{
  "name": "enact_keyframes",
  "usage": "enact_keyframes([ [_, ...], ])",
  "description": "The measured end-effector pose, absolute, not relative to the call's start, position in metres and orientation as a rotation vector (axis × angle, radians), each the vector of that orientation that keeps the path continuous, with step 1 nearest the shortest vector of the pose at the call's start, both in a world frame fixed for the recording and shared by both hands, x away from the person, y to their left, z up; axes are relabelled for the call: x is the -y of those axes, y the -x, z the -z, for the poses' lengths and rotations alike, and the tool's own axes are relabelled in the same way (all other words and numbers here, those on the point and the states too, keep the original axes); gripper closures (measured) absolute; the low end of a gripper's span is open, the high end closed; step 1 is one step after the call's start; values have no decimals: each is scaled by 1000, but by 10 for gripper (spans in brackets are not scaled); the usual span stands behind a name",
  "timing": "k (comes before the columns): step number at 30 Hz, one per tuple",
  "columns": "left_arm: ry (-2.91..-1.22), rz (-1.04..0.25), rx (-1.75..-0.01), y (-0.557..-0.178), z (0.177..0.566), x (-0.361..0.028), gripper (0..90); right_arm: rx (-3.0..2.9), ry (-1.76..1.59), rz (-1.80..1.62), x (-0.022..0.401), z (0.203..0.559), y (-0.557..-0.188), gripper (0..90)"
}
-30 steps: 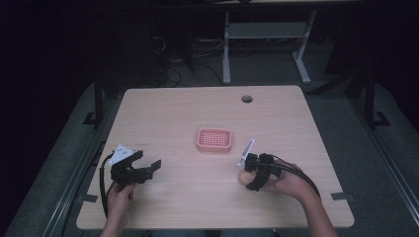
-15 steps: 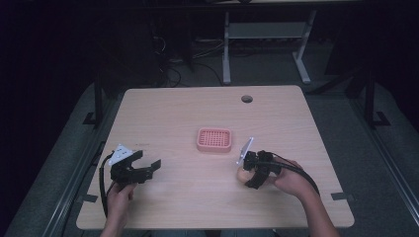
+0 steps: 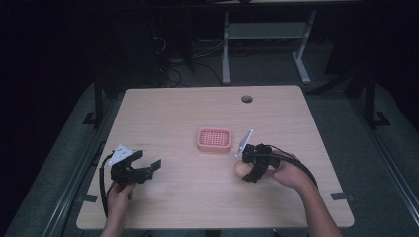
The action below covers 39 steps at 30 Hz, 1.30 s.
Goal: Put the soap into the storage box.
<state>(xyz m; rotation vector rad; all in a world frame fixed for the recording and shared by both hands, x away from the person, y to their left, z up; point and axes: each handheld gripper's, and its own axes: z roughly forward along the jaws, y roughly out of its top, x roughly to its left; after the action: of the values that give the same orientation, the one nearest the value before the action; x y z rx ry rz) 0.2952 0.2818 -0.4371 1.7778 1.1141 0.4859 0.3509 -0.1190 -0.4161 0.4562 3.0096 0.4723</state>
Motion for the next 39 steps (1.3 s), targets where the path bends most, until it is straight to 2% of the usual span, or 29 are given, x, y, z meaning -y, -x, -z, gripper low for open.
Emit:
enact_keyframes([
  [39, -1767, -485, -1114, -295, 437, -282, 143, -3034, -370, -470, 86, 399, -387, 317],
])
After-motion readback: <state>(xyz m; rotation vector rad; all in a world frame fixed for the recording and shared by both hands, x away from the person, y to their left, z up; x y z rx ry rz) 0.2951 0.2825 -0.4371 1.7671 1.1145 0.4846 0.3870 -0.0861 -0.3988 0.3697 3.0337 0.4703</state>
